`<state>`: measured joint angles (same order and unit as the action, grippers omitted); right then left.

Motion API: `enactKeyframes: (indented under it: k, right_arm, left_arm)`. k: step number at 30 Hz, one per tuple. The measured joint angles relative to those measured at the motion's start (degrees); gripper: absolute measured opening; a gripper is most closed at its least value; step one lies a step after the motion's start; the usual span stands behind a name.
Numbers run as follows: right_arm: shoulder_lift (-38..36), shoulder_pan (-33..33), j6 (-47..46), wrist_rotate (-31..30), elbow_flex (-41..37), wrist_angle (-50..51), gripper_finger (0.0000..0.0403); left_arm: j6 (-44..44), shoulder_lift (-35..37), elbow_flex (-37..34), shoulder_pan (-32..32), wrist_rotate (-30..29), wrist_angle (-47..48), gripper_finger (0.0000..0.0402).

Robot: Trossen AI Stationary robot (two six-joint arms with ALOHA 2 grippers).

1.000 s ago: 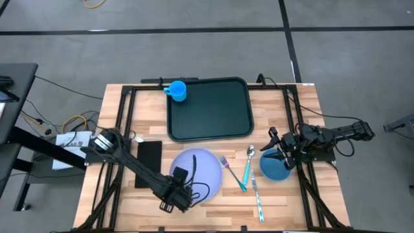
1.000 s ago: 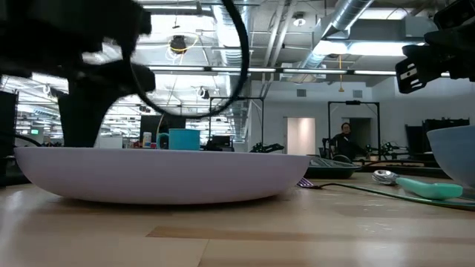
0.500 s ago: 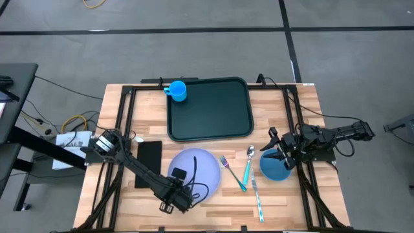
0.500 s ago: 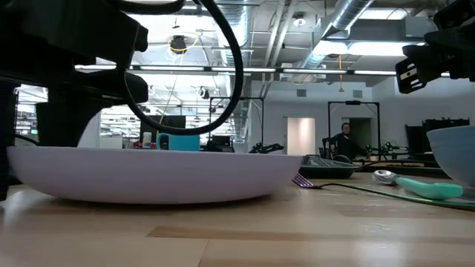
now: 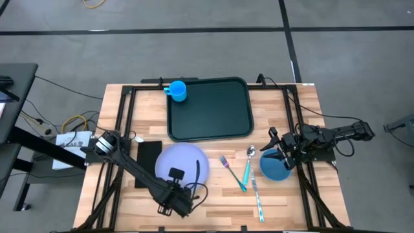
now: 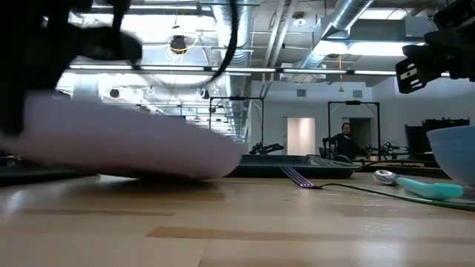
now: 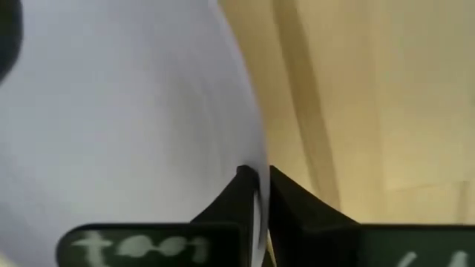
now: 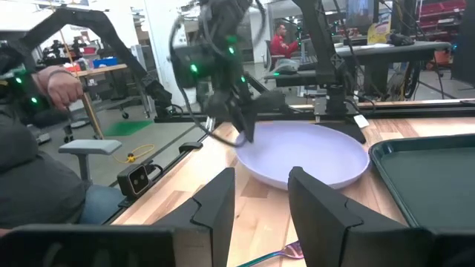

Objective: Set up tray
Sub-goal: Put the purple plate on the black tray to the bottom right of the blue mug

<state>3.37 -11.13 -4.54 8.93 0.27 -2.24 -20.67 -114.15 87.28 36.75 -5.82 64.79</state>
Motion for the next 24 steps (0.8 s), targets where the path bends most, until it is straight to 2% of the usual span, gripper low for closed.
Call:
enactKeyframes:
  k: [5,13,18,21,24]
  right_arm:
    - [0.0,0.0,0.0,0.0,0.0,0.0,0.0118]
    - [0.0,0.0,0.0,0.0,0.0,0.0,0.0118]
    - [0.0,0.0,0.0,0.0,0.0,0.0,0.0118]
    - [0.0,0.0,0.0,0.0,0.0,0.0,0.0118]
    - [0.0,0.0,0.0,0.0,0.0,0.0,0.0118]
  left_arm:
    - [1.5,0.0,9.6,0.1,-3.6,7.5,0.0000]
    - [8.3,0.0,20.8,-3.7,-15.4,15.8,0.0000]
    - [13.8,0.0,22.5,-8.9,-23.1,18.3,0.0000]
    - [17.4,0.1,22.1,-13.0,-24.1,17.1,0.0000]
    - [22.6,0.0,19.8,-16.8,-25.2,11.6,0.0000]
